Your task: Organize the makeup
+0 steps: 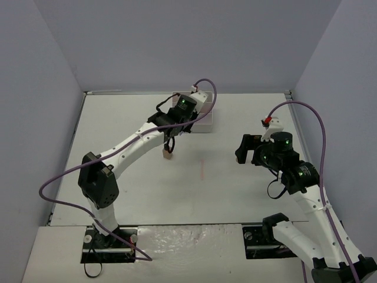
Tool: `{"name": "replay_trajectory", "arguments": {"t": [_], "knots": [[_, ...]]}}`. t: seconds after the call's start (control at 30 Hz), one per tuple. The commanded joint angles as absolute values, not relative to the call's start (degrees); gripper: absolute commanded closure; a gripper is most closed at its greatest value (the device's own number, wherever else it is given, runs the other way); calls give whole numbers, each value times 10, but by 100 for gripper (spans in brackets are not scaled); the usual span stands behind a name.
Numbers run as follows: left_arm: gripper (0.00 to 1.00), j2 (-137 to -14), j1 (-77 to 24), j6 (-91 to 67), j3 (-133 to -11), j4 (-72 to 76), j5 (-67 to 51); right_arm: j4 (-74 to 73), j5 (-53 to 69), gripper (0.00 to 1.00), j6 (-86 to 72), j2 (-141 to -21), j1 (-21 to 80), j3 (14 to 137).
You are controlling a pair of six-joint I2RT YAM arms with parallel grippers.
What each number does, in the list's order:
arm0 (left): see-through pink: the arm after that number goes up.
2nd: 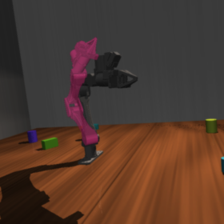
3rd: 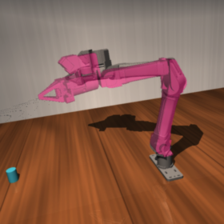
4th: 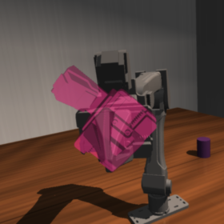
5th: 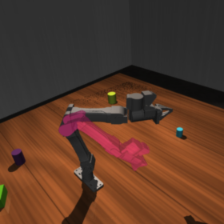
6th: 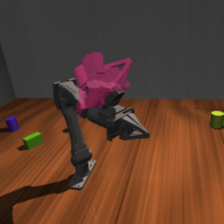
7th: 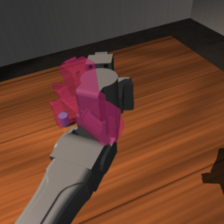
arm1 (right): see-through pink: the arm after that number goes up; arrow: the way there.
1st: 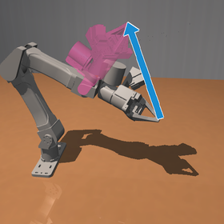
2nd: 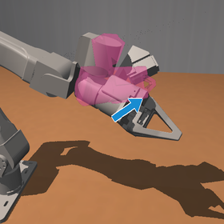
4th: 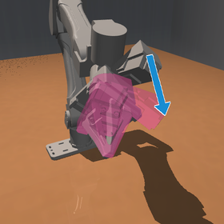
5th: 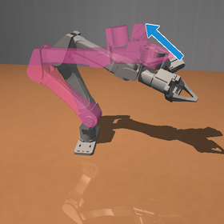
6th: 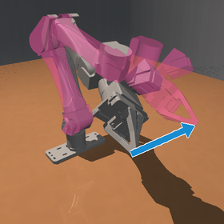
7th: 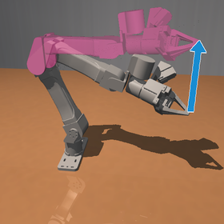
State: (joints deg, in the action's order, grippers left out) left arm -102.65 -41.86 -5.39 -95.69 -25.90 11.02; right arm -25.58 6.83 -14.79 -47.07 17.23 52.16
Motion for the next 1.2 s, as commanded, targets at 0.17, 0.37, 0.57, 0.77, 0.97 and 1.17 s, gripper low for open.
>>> {"name": "replay_trajectory", "arguments": {"t": [0.17,0.37,0.57,0.77,0.97,1.17], "knots": [[100,-1085,-341,404,-1079,-255,-26,-231,49,0,-150,-488,170,524],[100,-1140,-322,493,-1122,-263,-85,-231,50,0,-150,-495,170,523],[100,-1176,-312,502,-1134,-202,-106,-231,54,0,-148,-508,170,524],[100,-1184,-294,460,-1109,-107,-137,-231,53,0,-149,-511,170,523],[100,-1181,-271,411,-1076,-18,-194,-231,52,0,-149,-515,170,523],[100,-1183,-249,360,-1042,52,-259,-231,48,0,-151,-516,170,523]]}}
